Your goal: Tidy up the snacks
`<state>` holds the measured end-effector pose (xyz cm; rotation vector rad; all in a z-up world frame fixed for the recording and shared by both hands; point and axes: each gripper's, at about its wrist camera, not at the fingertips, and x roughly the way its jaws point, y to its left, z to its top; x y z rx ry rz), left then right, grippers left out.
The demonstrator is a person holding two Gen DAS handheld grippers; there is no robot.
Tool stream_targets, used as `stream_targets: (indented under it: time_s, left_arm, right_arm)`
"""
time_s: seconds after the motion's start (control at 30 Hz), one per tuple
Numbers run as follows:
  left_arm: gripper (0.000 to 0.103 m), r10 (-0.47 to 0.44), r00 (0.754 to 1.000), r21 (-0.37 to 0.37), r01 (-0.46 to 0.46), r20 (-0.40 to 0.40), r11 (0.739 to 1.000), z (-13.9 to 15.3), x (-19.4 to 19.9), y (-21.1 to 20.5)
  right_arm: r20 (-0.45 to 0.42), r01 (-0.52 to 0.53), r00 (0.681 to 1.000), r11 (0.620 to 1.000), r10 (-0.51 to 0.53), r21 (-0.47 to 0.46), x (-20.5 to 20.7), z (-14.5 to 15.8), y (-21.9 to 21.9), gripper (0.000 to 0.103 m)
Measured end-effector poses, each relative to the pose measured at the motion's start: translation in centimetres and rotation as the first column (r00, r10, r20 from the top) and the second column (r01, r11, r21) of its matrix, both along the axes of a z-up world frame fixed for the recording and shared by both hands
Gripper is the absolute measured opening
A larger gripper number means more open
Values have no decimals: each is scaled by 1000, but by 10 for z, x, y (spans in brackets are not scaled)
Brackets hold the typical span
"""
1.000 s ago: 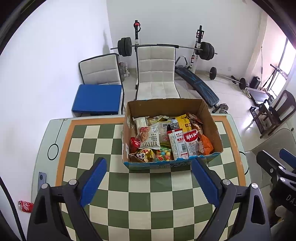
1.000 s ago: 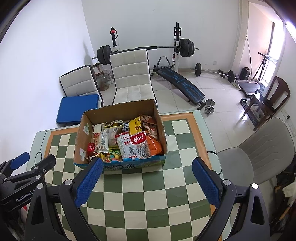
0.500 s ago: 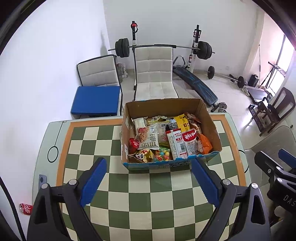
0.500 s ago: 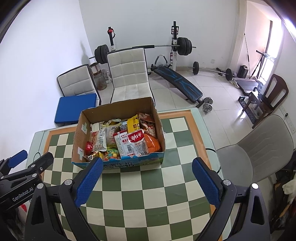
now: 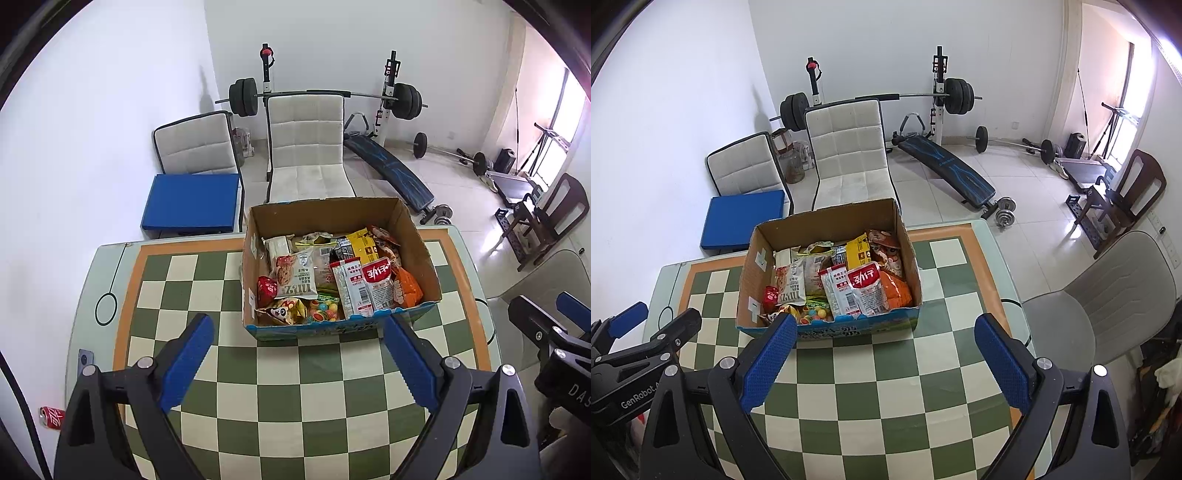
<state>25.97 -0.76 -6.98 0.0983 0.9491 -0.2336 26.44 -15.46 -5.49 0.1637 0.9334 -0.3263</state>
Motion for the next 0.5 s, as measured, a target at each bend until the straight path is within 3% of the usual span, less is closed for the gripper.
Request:
stream_targets:
  time_s: [0.5]
  left_arm:
    - [94,1,1000,7,-1,5,1000,1,-2,2]
  right_arm:
    - [1,1,1000,1000,-1,-2,2,5,2,99]
